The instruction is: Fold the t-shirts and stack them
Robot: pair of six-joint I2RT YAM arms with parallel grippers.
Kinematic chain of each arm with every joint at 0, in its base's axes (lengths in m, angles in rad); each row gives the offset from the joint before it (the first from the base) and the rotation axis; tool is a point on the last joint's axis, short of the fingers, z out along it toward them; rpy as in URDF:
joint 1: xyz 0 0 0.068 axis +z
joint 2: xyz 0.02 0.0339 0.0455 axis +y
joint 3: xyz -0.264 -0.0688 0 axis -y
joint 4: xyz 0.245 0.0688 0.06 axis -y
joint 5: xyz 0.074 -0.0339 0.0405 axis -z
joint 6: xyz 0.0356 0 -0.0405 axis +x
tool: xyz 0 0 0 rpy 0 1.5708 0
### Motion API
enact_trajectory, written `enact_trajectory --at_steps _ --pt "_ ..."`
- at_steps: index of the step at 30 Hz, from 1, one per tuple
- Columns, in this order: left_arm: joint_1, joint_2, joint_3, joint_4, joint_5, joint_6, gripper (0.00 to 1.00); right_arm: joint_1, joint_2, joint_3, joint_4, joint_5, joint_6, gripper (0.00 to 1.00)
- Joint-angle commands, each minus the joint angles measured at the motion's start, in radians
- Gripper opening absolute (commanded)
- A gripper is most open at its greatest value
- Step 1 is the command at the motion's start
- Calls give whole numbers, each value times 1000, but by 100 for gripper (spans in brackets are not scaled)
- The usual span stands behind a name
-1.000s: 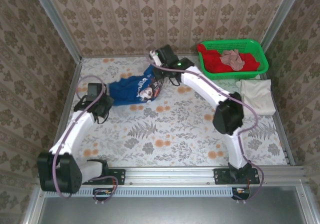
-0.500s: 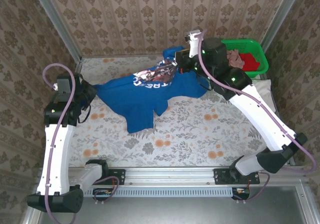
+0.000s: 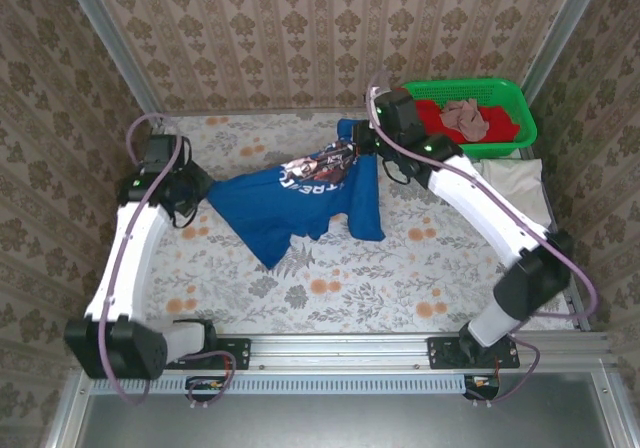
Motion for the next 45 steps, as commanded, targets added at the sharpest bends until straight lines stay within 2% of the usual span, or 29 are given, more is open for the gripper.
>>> enact_trajectory --at_steps 1,5,6,8,9,10,11,13,17,20,24,27,30,33,36,40,45 --pt "14 123 36 113 6 43 0 -47 135 82 72 3 -8 0" --pt "28 291 160 151 12 66 0 -79 290 230 51 -32 -23 1" --pt "30 320 195 157 11 72 8 -86 319 267 38 -43 -30 9" --pt "28 352 245 158 3 82 39 -92 346 317 13 -55 -43 31" --pt "28 358 257 158 2 87 62 -92 346 323 6 -59 -47 44" --pt "26 355 259 153 0 87 80 -92 336 316 2 -58 -49 55" --pt "23 346 251 147 -5 90 89 -92 319 300 3 -61 -48 63" --pt "11 307 195 130 -23 86 100 -91 267 217 20 -66 -38 73" --pt "-33 177 -11 135 -42 25 100 -90 112 -14 66 -45 4 76" --pt "-70 64 -202 183 1 -38 100 -90 -9 -184 58 -28 14 76" --pt "-157 -48 -377 213 -5 -136 100 -98 -137 -365 24 -21 12 76" --pt "-219 -68 -472 267 15 -222 99 -100 -188 -442 -4 -21 14 76" --pt "-266 -49 -542 353 33 -320 90 -100 -219 -486 -12 -27 33 76" --pt "-296 -9 -590 454 38 -413 73 -100 -231 -508 -12 -44 53 76" --pt "-321 38 -595 490 22 -477 62 -99 -226 -508 -18 -66 57 76" --pt "-346 106 -553 465 -7 -522 55 -100 -216 -491 -30 -78 47 76" --pt "-364 196 -490 397 -15 -539 51 -100 -201 -475 -39 -88 28 76"
